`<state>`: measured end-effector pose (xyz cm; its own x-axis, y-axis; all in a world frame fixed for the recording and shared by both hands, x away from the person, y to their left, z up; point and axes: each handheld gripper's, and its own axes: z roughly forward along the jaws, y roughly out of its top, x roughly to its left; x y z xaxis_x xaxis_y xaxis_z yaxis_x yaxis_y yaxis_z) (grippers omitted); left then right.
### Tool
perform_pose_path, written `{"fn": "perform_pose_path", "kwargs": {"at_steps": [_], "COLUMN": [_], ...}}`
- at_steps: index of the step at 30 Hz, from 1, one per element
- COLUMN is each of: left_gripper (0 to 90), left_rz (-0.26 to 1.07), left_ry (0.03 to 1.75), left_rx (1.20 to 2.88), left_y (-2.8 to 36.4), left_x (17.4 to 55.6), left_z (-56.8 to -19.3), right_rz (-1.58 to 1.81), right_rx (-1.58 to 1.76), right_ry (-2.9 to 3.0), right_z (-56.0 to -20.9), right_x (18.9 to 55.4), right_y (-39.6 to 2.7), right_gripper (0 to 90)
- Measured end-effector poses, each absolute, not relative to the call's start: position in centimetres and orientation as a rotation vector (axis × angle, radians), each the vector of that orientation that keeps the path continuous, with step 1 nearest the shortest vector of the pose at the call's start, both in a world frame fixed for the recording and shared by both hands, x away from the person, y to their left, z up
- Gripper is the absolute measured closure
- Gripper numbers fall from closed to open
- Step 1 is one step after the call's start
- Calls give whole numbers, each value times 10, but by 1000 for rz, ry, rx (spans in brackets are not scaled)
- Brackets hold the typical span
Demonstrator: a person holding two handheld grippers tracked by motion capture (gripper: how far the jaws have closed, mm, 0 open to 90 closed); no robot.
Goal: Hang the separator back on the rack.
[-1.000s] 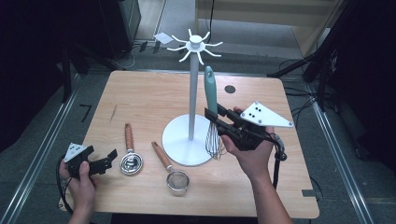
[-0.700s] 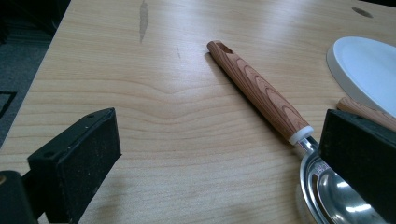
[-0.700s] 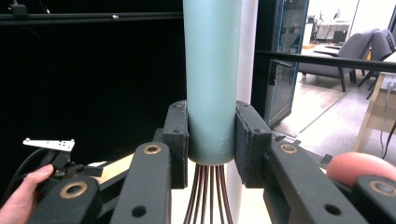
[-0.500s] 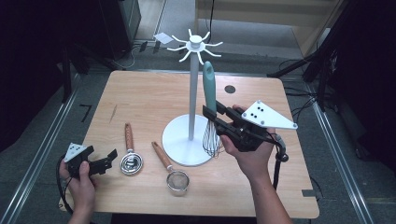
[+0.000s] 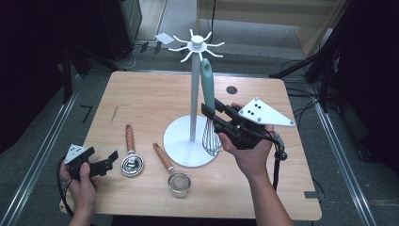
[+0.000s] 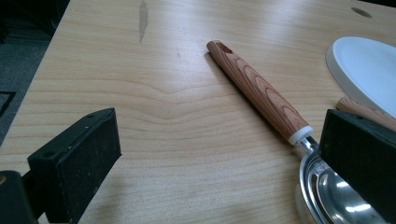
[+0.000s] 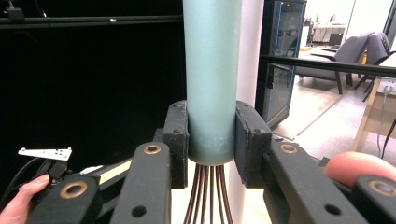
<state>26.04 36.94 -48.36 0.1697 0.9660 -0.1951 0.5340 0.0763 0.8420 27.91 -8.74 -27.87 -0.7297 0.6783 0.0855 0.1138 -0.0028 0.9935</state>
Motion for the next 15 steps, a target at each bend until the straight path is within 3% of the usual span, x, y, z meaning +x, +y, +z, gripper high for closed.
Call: {"fn": "perform_pose_path", "kwargs": {"at_steps": [15], "left_gripper": [0], "left_rz": [623], "left_ry": [1480], "left_rx": [1575], "left_y": [370], "left_x": [260], "left_z": [-484], "right_rz": [1781], "right_rx": [825], "right_ry": [1867], "right_z": [-282], "right_x": [289], "right_y": [-81], "right_gripper": [708]}}
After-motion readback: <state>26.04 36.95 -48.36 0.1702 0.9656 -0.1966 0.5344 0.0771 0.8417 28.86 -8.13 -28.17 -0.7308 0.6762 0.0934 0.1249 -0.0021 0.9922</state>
